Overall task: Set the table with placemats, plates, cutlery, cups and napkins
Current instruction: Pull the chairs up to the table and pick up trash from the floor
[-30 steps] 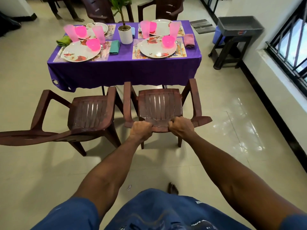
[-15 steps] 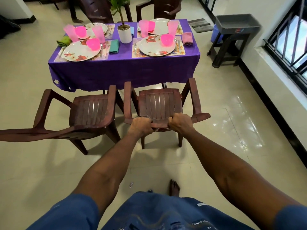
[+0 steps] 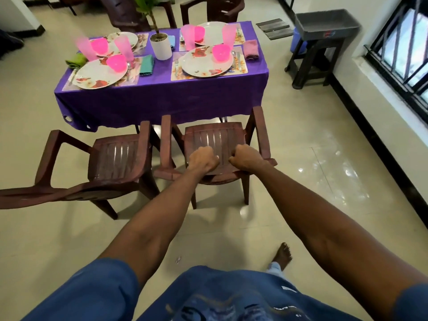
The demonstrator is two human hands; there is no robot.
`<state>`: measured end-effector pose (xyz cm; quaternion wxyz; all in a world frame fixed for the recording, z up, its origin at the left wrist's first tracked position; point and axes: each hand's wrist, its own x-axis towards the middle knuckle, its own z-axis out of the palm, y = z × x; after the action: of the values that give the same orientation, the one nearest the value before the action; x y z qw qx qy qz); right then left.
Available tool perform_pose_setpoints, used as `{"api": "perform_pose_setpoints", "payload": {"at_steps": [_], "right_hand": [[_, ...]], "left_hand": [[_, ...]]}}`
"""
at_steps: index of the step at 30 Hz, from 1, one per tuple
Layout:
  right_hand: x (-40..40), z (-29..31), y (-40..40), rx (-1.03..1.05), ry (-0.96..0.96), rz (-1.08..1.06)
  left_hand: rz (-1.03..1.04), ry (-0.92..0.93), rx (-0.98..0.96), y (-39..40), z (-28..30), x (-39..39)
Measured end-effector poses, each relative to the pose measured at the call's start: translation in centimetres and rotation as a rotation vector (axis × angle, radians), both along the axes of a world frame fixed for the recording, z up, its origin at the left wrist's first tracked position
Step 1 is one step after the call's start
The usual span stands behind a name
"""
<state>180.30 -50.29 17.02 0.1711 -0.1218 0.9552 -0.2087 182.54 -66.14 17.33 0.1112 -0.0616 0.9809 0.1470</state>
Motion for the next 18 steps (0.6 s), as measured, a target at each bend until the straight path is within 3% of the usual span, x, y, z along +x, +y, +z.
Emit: {"api": "perform_pose_setpoints", "payload": {"at_steps": [7,13,18], "right_hand": [[-4.4,0.5,13.3,-0.170,0.238,-0.241],[-6.4,-1.8,26.1,0.005,0.066,-0.352],[-7.2,-5.0,32.5,0.040,-0.060,-0.368]], "left_hand": [[0.030,0.091,0.126,15.9,1.7,-6.3],[-0.032,0.102,0.140,29.0,-0.7,-10.1],[-0.097,-0.022,0.076,35.7,-4.3,-11.4]]}}
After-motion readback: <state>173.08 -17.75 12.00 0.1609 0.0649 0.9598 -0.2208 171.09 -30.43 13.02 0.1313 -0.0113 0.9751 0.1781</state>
